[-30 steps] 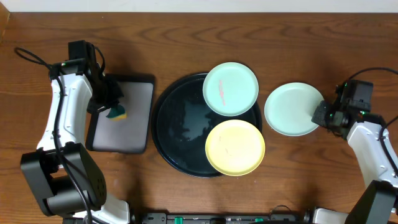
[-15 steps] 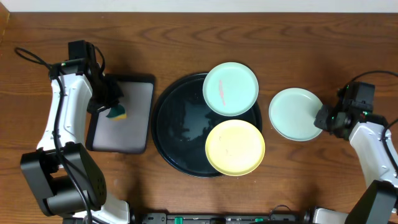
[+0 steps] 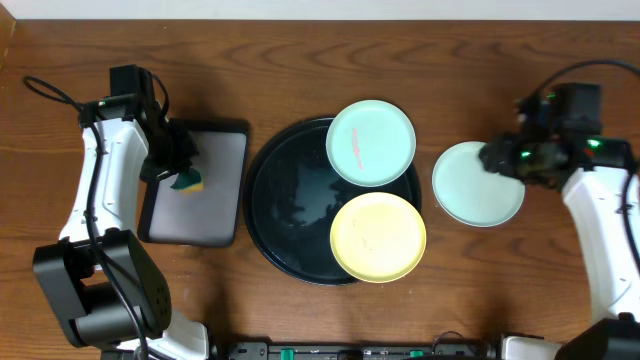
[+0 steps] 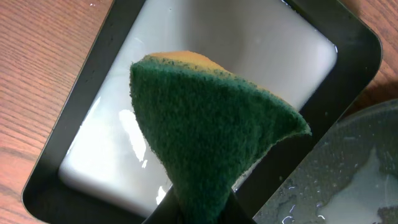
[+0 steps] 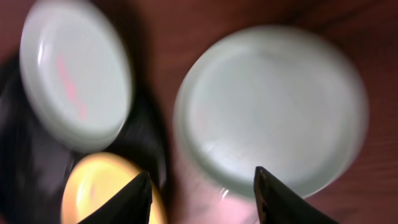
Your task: Clean dirty plates on tray and stack at the side
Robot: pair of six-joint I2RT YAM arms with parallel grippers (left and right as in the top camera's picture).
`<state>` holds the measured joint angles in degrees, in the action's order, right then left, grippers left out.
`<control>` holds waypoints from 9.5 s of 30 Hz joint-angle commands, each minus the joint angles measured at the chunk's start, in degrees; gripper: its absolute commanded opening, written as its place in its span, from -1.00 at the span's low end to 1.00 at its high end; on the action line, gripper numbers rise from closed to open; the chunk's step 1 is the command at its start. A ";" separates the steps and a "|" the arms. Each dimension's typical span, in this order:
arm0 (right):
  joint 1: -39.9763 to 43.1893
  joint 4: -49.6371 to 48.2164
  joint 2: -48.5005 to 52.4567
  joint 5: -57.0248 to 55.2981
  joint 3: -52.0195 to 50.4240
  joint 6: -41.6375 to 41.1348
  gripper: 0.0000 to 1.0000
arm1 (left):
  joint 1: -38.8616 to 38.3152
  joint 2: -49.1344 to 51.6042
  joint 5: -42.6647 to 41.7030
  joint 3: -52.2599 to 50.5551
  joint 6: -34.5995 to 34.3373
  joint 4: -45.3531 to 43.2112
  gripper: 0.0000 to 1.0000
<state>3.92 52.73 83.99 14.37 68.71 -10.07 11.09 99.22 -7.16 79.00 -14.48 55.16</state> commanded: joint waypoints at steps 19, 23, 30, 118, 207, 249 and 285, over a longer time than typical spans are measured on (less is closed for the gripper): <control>-15.69 5.03 15.87 4.11 -6.38 5.07 -0.15 | 0.09 -0.31 0.15 -0.15 1.16 0.11 -0.85; -16.76 4.68 17.59 5.64 -6.38 6.56 -0.18 | 0.09 -0.31 0.15 -0.15 1.16 0.11 -0.85; -18.34 4.24 17.70 5.62 -6.38 6.49 -0.61 | 0.09 -0.31 0.15 -0.15 1.16 0.11 -0.85; -38.73 -13.14 32.28 4.24 6.10 -28.83 -0.98 | -29.03 -0.22 -4.15 -18.38 -17.94 -16.35 -0.85; -37.73 -12.92 32.28 7.13 6.10 -26.51 -0.98 | -34.12 2.05 -13.84 -20.65 14.80 -13.38 -0.85; -37.66 -12.83 32.28 7.15 6.10 -26.51 -0.98 | -33.83 2.05 -4.22 -20.65 7.19 -17.18 -0.85; -37.44 -12.83 32.28 7.34 6.10 -26.49 -0.98 | -30.67 2.03 -11.85 -19.63 3.98 -20.63 -0.85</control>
<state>-34.20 39.81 115.37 21.43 74.11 -36.64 -19.73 100.79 -20.25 58.52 -10.48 36.40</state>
